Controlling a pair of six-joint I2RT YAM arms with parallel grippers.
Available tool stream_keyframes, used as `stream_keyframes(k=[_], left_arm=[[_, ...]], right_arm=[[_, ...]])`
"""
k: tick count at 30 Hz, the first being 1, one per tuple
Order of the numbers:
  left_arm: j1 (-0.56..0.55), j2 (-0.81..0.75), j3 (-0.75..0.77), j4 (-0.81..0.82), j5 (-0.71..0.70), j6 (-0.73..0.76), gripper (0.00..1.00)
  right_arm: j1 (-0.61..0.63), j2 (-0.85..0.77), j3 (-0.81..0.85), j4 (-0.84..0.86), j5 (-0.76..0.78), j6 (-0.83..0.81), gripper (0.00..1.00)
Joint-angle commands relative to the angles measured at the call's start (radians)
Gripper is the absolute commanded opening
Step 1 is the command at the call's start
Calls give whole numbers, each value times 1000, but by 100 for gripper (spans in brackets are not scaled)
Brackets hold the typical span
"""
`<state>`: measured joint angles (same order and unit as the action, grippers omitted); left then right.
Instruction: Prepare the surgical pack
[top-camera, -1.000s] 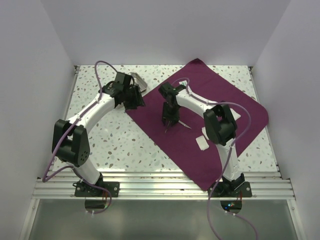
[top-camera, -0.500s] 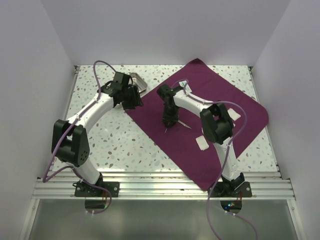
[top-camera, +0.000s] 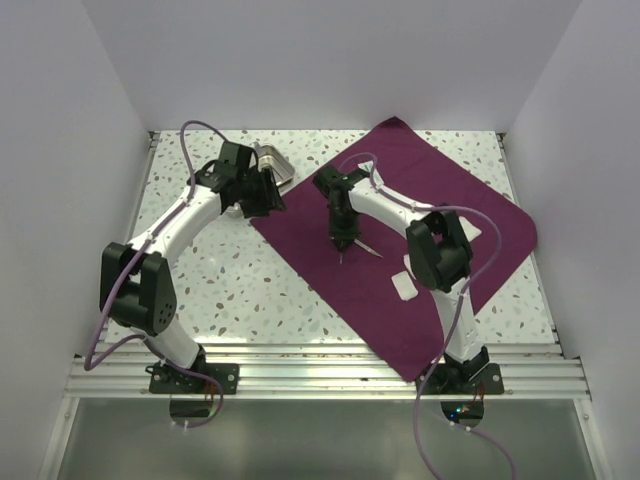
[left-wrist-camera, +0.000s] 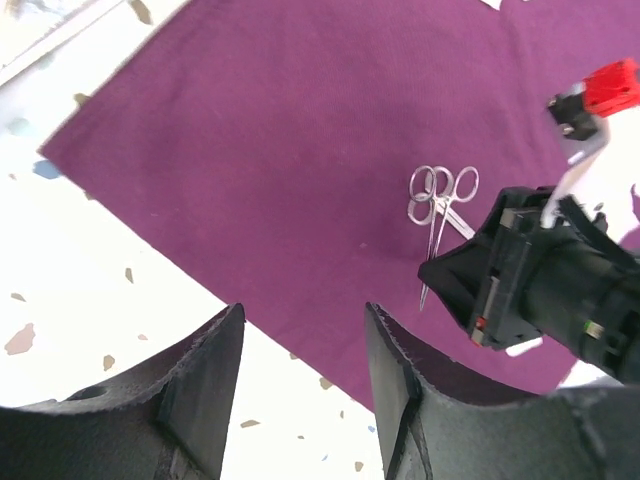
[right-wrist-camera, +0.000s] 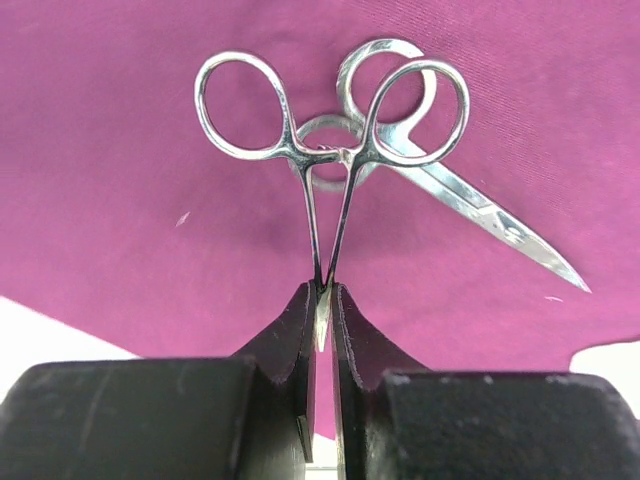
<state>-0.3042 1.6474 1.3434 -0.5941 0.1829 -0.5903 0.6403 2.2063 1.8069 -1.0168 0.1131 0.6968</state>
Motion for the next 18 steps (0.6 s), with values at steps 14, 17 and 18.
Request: stream_keyframes(k=[14, 17, 18], left_arm=[[11, 8, -136, 272, 414, -172, 59], [10, 2, -158, 306, 426, -195, 59], [10, -1, -162, 313, 429, -209, 59]], right_arm=[[-1, -298, -80, 141, -371, -207, 0], [2, -290, -72, 144, -391, -204, 0], [4, -290, -70, 149, -400, -203, 0]])
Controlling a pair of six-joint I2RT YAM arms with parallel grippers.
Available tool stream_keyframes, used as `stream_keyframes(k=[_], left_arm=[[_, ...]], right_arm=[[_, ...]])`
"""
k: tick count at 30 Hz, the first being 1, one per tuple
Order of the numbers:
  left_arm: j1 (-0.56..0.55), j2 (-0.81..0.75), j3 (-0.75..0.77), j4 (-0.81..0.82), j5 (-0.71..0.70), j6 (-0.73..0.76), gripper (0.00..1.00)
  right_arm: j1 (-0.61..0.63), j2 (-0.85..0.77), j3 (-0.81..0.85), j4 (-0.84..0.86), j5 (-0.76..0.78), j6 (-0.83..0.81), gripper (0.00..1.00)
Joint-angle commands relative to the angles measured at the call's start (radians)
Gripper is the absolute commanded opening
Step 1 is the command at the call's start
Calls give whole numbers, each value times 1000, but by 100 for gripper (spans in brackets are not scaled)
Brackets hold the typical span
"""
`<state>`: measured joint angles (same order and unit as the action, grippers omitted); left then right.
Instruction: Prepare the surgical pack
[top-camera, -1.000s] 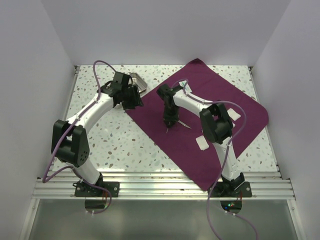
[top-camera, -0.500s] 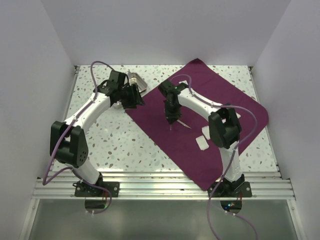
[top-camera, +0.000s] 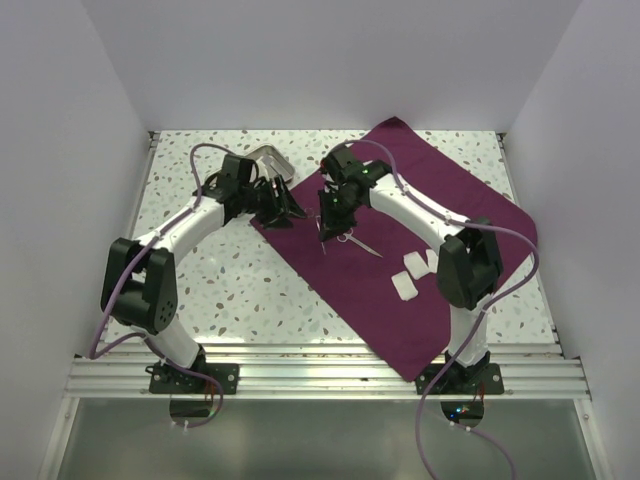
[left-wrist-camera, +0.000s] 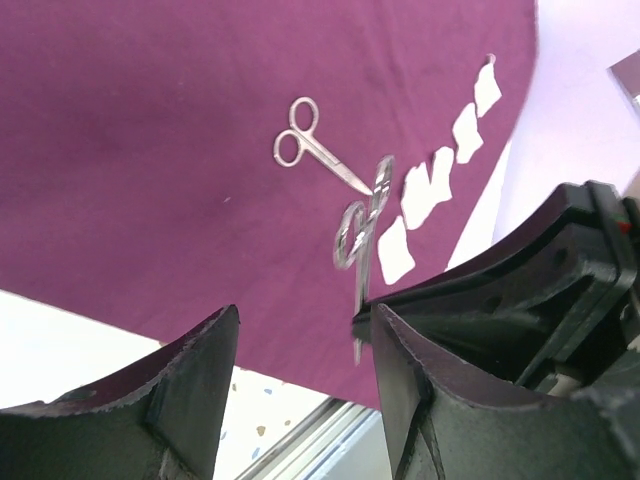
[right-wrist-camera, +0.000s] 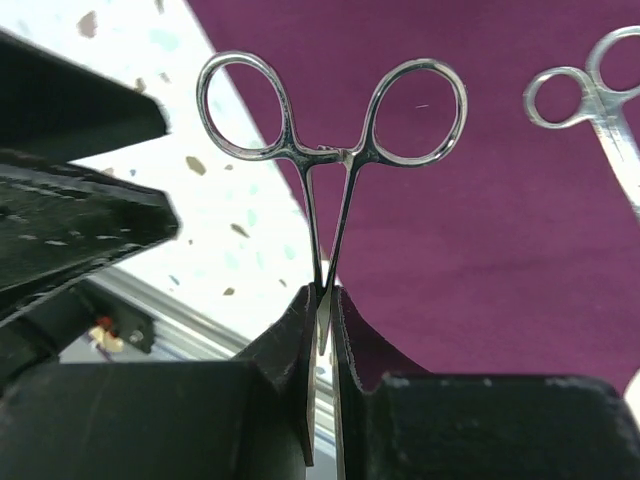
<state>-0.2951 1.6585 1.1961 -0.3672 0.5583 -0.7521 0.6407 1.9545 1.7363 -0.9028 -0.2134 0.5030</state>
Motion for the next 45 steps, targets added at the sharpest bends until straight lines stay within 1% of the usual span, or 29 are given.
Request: stream_keyframes(k=[1, 5, 10, 12, 13, 14, 15, 17, 18, 19, 20, 21, 22, 23, 24, 25, 27, 28, 29, 30, 31, 32, 34, 35, 37, 38, 40, 41, 45], left_arm=[[1, -16, -23, 102, 55, -50, 60], [-1, -5, -27, 109, 66, -61, 60], [-1, 26, -27, 132, 75, -78, 57], [-1, 41, -18, 143, 77, -88, 51], [-1, 59, -1, 149, 81, -89, 39], [-1, 70, 13, 148, 80, -78, 32], [-1, 82, 29, 140, 77, -67, 22], [2, 121, 103, 87, 51, -35, 0], [5, 133, 134, 59, 34, 11, 0], [7, 153, 199, 1, -18, 35, 0], [8, 159, 236, -27, -50, 95, 0], [8, 173, 317, -82, -133, 129, 0], [8, 179, 362, -111, -183, 164, 0], [10, 185, 403, -134, -228, 230, 0], [8, 193, 442, -153, -274, 261, 0], [8, 216, 521, -186, -361, 293, 0], [8, 244, 594, -217, -447, 388, 0], [8, 277, 661, -240, -530, 422, 0], [8, 288, 683, -245, -563, 456, 0], [8, 299, 710, -242, -622, 509, 0], [8, 316, 717, -228, -715, 536, 0], [8, 320, 720, -214, -757, 595, 0], [8, 337, 703, -151, -854, 651, 0], [8, 349, 703, -136, -876, 707, 0], [8, 397, 711, -109, -940, 747, 0], [8, 415, 715, -102, -957, 816, 0], [10, 472, 732, -90, -1009, 852, 0], [8, 487, 734, -82, -1015, 881, 0], [10, 556, 732, -41, -1040, 919, 0]], right_arm=[[5, -39, -1, 42, -86, -1, 0], [14, -35, 14, 59, -110, 8, 0], [30, -14, 49, 61, -139, 14, 0], [36, -8, 63, 62, -150, 14, 0], [36, -5, 63, 67, -155, 15, 0], [36, -2, 68, 68, -155, 16, 0], [36, 1, 72, 68, -153, 16, 0], [36, 14, 100, 61, -146, 12, 0], [34, 21, 115, 29, -121, 9, 9], [31, 27, 135, 7, -101, -6, 24], [24, 41, 175, -14, -77, -15, 36], [19, 47, 195, -63, -20, -39, 48], [14, 60, 212, -85, 3, -53, 50], [7, 66, 242, -106, 31, -64, 51], [-13, 70, 250, -138, 51, -72, 52], [-25, 73, 252, -146, 60, -83, 53], [-74, 78, 235, -160, 57, -83, 53], [-93, 80, 226, -163, 49, -80, 54], [-111, 80, 203, -166, 42, -77, 54], [-156, 78, 192, -165, 26, -75, 54], [-176, 78, 178, -162, -4, -73, 54], [-211, 78, 160, -157, -10, -75, 54], [-233, 86, 160, -159, -7, -95, 54], [-240, 90, 175, -163, 3, -104, 54], [-254, 125, 201, -194, 15, -129, 54], [-256, 139, 224, -203, 17, -133, 54], [-266, 170, 241, -214, 14, -138, 54], [-268, 178, 249, -211, 9, -142, 54], [-274, 224, 276, -214, -3, -175, 55]])
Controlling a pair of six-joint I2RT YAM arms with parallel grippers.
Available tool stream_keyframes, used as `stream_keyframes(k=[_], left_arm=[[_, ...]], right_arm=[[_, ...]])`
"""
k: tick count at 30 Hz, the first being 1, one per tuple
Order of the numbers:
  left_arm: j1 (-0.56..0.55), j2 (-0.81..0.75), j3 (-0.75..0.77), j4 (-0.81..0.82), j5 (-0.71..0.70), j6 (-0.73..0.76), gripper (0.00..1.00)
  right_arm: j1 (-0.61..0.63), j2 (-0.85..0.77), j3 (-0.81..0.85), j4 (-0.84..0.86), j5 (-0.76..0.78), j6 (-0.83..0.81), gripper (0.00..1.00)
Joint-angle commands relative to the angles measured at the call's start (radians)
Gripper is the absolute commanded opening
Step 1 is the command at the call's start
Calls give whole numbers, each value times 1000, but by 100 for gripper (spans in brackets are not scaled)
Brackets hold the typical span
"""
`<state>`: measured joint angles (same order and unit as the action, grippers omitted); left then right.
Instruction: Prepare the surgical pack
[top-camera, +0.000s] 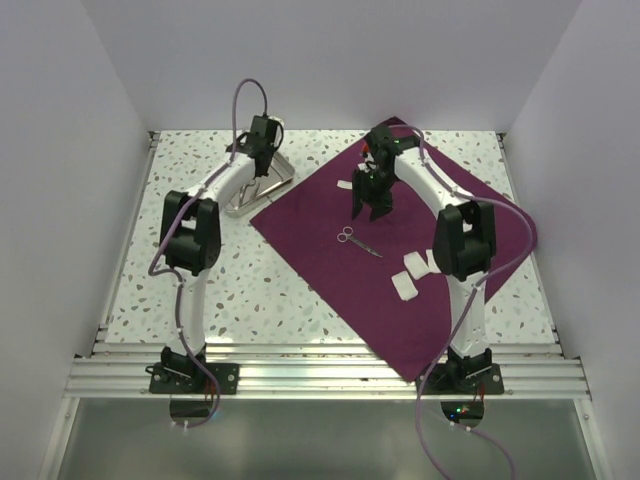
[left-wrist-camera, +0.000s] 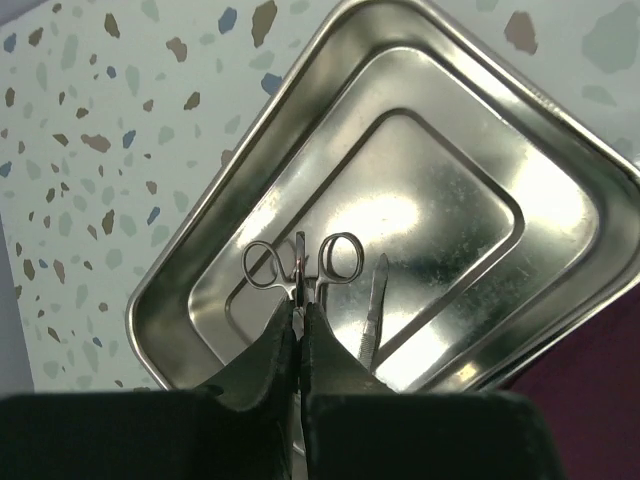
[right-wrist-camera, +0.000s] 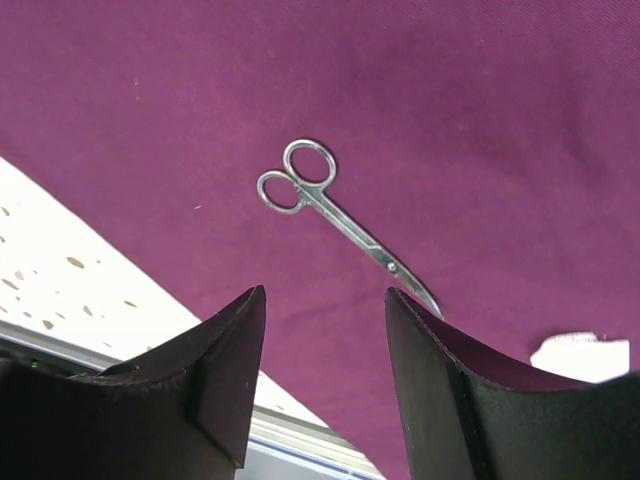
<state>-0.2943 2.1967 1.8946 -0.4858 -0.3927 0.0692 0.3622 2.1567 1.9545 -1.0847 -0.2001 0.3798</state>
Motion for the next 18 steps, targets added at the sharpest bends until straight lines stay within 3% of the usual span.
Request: stream_keyframes(k=[1, 5, 9, 13, 18], left_arm=[[9, 30, 34, 82, -101, 109, 0], [17, 72, 31, 95, -133, 124, 0], [17, 84, 43, 53, -80, 93, 1], [17, 75, 40, 18, -58, 57, 33], [17, 34, 49, -29, -29, 3, 47]], right_arm=[[3, 31, 63, -35, -13, -58, 55], [4, 66, 77, -38, -16, -76, 56], [3, 89, 89, -40, -22, -93, 58], [3, 112, 103, -47, -4, -110, 59], [14, 54, -3, -31, 27, -127, 56]])
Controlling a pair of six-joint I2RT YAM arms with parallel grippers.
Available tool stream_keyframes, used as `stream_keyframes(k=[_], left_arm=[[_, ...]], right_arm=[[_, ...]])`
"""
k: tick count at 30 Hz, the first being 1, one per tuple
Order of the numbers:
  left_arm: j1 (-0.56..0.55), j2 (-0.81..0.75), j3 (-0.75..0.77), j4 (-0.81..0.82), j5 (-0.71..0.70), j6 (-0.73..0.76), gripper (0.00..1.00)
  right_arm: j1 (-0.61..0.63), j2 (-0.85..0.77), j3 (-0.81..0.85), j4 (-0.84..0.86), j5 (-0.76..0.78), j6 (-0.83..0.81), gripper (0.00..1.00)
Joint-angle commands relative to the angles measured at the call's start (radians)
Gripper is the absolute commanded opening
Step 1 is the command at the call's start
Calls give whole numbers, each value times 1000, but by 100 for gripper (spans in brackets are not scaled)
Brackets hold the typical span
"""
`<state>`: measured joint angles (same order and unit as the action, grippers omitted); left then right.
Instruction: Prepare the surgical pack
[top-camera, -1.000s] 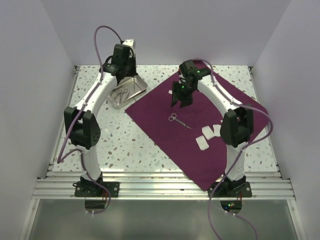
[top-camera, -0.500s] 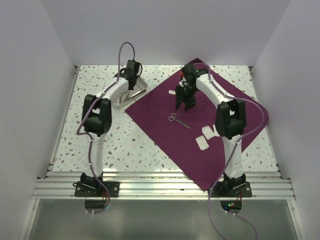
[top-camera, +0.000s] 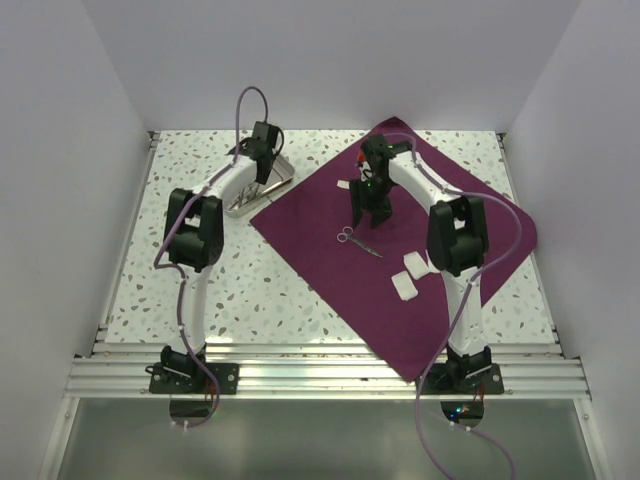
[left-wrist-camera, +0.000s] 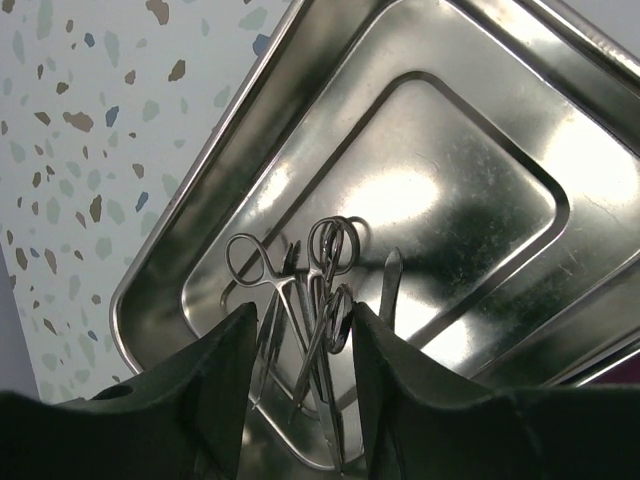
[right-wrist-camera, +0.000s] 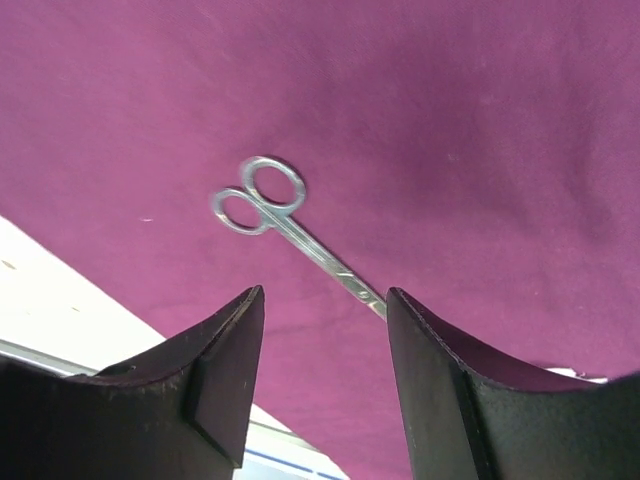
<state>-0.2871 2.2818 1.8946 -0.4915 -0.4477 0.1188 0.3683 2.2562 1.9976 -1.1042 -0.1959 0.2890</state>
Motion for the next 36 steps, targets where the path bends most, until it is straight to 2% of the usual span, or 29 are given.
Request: stream_keyframes(k=[1, 7, 15, 22, 31, 36], left_arm=[[9, -59, 54, -31, 36, -73, 48], [9, -136, 89, -128, 147, -204, 52], [9, -272, 29, -151, 328, -317, 53], [9, -324, 3, -173, 360, -332, 53], [9, -366, -35, -174, 396, -341, 53], [9, -378, -40, -177, 418, -349, 53]], right_arm=[[8, -59, -95, -5, 26, -40, 56], [20, -135, -227, 38, 65, -97, 53], [54, -156, -269, 41, 133, -159, 50], [61, -182, -373, 90, 150, -160, 48], [63, -167, -405, 122, 174, -179, 43], [66, -165, -401, 124, 171, -180, 34]])
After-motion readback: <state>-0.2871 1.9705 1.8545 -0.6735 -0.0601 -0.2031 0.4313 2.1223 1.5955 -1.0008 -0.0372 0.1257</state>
